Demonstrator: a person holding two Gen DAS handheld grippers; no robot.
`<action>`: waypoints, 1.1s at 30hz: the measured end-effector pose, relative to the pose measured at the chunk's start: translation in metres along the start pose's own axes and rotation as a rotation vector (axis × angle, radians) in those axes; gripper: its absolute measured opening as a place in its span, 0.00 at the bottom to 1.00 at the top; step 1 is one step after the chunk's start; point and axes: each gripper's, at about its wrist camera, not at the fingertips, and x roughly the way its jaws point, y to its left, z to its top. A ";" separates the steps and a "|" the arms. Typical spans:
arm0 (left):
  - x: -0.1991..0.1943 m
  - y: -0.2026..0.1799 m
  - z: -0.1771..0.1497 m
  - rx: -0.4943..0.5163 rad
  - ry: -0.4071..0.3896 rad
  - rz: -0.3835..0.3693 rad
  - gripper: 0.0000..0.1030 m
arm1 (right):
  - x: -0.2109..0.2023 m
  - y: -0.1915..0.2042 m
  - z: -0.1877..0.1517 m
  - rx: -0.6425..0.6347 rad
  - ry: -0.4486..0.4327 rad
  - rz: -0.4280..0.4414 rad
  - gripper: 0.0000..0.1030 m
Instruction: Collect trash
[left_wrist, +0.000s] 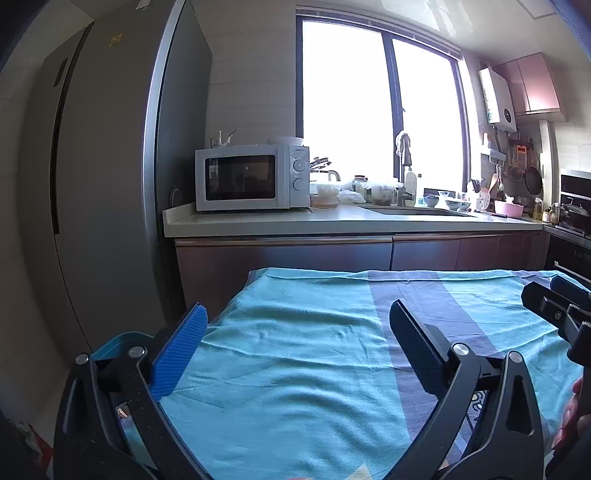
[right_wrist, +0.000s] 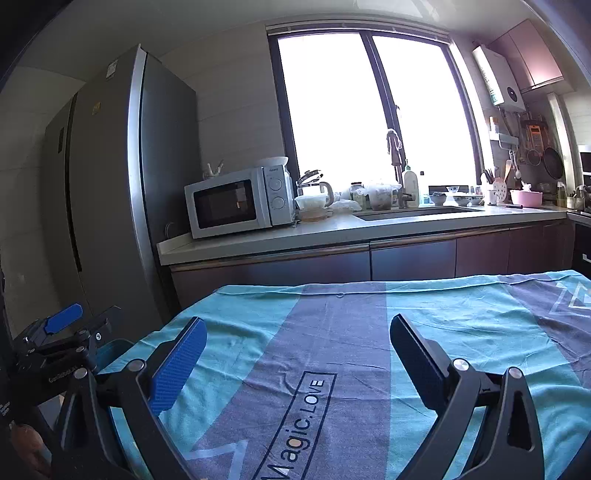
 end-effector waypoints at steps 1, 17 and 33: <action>0.000 -0.001 0.000 0.002 -0.001 -0.002 0.95 | -0.001 -0.001 0.000 0.001 -0.001 -0.005 0.93; 0.001 -0.015 0.000 0.030 -0.008 -0.012 0.95 | -0.006 -0.014 0.000 0.009 -0.018 -0.044 0.93; -0.003 -0.021 0.002 0.042 -0.049 0.008 0.95 | -0.007 -0.017 0.000 0.004 -0.029 -0.051 0.93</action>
